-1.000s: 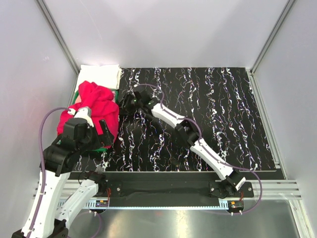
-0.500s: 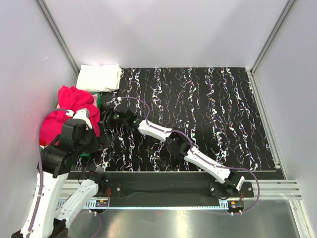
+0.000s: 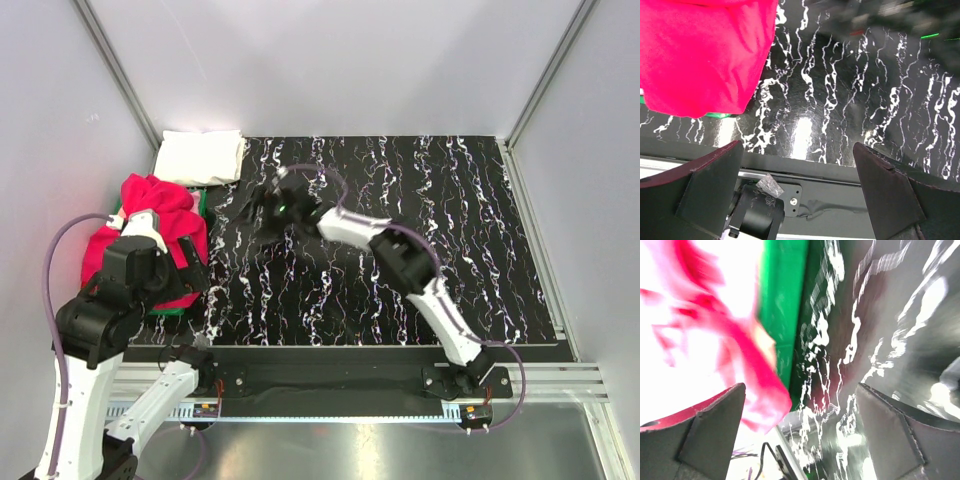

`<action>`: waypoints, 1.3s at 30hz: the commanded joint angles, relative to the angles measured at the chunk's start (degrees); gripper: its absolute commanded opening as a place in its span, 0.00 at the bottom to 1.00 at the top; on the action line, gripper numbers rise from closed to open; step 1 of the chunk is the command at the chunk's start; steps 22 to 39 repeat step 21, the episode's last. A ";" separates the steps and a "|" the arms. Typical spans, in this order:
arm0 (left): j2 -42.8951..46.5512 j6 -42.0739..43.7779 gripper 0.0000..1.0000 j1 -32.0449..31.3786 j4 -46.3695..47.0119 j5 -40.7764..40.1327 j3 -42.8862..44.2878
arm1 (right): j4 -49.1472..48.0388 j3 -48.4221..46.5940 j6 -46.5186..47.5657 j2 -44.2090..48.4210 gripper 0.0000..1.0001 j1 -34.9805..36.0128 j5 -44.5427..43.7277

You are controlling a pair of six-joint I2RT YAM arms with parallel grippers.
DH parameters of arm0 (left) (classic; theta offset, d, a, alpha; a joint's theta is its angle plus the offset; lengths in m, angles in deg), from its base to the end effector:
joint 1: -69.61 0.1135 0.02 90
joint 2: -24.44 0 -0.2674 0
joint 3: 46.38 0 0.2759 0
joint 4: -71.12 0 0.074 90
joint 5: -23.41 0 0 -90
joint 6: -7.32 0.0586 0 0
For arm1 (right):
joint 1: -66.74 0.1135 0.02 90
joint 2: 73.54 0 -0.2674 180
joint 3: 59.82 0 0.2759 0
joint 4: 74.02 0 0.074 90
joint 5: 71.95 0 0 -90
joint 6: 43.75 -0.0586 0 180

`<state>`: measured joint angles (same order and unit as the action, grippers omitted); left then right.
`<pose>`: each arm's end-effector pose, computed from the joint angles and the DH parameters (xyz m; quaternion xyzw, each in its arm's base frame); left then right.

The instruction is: Fold and stack the t-shirts

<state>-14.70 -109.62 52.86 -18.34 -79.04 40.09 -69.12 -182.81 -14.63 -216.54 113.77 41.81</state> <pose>0.0964 -0.0158 0.3971 -0.1245 0.9011 -0.0581 0.4112 0.3975 0.4614 0.1263 -0.0105 0.8322 0.5278 0.1695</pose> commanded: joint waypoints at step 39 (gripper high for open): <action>-0.94 1.54 0.99 0.23 11.87 -0.91 -3.68 | 26.57 35.71 32.14 64.85 1.00 -5.19 -20.43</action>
